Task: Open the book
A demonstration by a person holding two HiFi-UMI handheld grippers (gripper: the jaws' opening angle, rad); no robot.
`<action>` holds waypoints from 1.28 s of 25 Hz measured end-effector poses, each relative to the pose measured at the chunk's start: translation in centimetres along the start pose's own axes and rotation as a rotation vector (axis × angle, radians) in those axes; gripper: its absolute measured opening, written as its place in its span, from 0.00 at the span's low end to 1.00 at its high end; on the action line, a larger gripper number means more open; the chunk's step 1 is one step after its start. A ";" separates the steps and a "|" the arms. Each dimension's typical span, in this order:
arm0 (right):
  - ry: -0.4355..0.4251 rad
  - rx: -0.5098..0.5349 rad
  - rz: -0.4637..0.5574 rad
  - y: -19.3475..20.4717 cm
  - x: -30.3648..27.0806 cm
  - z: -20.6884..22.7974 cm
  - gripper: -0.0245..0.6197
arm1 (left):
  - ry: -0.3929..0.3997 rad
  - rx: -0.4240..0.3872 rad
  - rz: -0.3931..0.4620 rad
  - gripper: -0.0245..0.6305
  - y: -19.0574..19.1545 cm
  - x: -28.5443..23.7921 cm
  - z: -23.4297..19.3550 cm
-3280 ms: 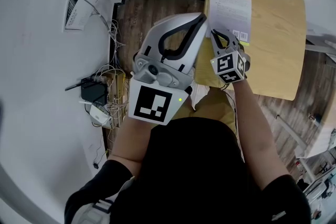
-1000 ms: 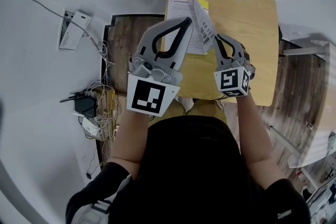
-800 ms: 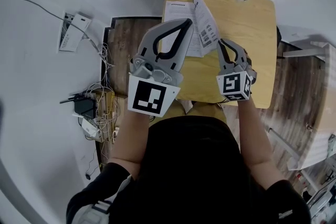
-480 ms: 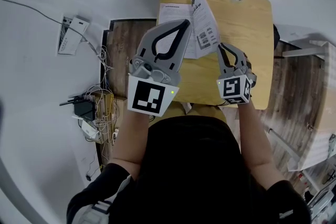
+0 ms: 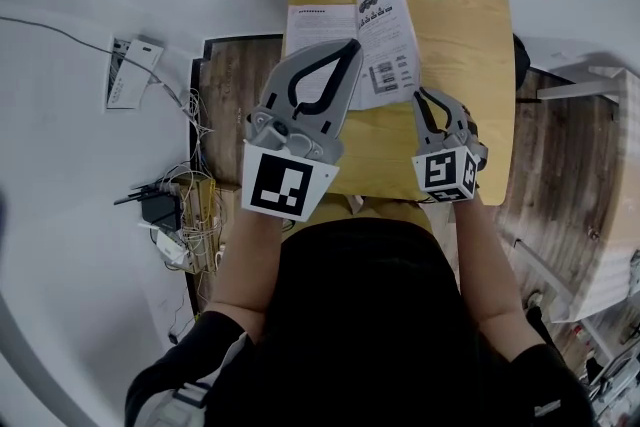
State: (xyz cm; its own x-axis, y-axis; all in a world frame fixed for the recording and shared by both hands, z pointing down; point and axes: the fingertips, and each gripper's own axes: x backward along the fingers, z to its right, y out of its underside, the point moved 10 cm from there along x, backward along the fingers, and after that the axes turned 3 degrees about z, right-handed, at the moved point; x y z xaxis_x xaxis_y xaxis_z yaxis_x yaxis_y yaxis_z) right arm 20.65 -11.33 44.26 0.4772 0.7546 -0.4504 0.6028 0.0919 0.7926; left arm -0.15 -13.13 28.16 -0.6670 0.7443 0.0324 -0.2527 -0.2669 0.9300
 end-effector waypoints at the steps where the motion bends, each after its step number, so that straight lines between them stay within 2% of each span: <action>1: -0.004 -0.004 -0.005 0.2 -0.1 -0.1 0.11 | 0.002 0.001 -0.001 0.05 0.1 -0.1 0.0; 15: -0.057 -0.079 -0.109 5.9 -0.4 -0.1 0.12 | 0.013 0.009 -0.044 0.05 1.0 -1.9 1.6; 32: -0.095 -0.158 -0.226 9.5 -2.3 -1.7 0.13 | 0.014 0.040 -0.070 0.05 1.9 -0.5 2.1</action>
State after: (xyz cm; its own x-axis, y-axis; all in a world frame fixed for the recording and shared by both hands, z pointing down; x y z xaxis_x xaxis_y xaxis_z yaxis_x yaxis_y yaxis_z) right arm 24.19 -11.07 53.51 0.4039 0.6402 -0.6535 0.5973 0.3565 0.7184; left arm 1.13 -12.74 30.70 -0.6584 0.7518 -0.0379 -0.2709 -0.1897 0.9437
